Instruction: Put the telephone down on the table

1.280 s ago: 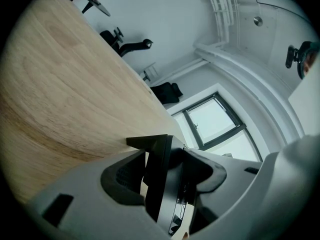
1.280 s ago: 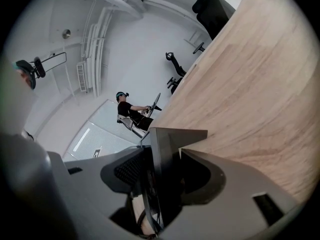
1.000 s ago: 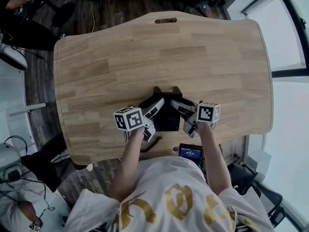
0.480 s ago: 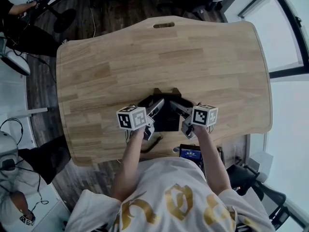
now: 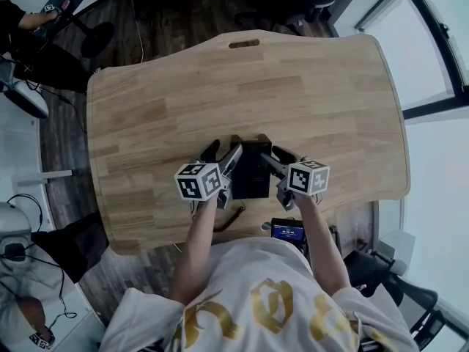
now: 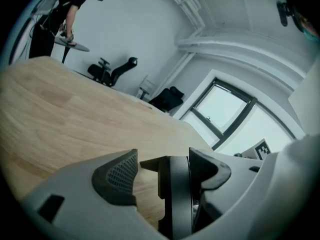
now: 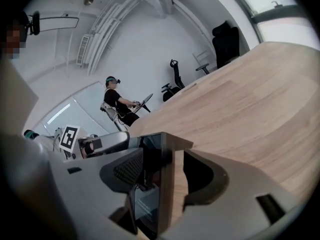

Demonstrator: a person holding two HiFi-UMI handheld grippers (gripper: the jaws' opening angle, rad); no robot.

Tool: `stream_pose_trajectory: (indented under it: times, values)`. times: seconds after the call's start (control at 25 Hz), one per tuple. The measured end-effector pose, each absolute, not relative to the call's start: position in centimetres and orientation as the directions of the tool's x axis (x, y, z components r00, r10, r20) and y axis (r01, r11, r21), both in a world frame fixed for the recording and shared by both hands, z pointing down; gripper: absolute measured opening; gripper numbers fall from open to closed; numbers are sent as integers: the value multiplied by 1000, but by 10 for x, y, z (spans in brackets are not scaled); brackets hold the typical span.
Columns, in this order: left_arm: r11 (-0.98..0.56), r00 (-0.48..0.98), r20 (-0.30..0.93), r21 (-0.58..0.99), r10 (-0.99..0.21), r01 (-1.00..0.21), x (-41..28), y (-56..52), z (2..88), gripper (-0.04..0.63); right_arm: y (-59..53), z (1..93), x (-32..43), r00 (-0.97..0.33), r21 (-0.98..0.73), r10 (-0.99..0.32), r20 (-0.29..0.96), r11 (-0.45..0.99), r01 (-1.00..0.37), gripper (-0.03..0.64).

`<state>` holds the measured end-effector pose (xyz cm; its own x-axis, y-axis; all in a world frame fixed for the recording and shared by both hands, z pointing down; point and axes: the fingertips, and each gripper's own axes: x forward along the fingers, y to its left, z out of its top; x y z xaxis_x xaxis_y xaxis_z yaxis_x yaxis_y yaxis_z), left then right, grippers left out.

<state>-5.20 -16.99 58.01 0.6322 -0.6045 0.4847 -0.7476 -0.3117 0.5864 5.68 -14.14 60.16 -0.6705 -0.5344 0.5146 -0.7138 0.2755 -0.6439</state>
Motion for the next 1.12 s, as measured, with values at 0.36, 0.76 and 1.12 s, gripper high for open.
stream_pose_trajectory:
  times: [0.36, 0.76, 1.12]
  values:
    - [-423, 605, 422, 450, -675, -786, -63, -169, 536, 164, -143, 566, 71, -525, -407, -671, 524, 344, -846, 57]
    - [-527, 652, 359, 390, -668, -755, -49, -144, 491, 12, -131, 522, 68, -482, -340, -755, 444, 356, -870, 15]
    - [-505, 597, 318, 329, -737, -798, -61, -120, 451, 9, -108, 471, 59, -457, -292, -817, 351, 369, -883, 15]
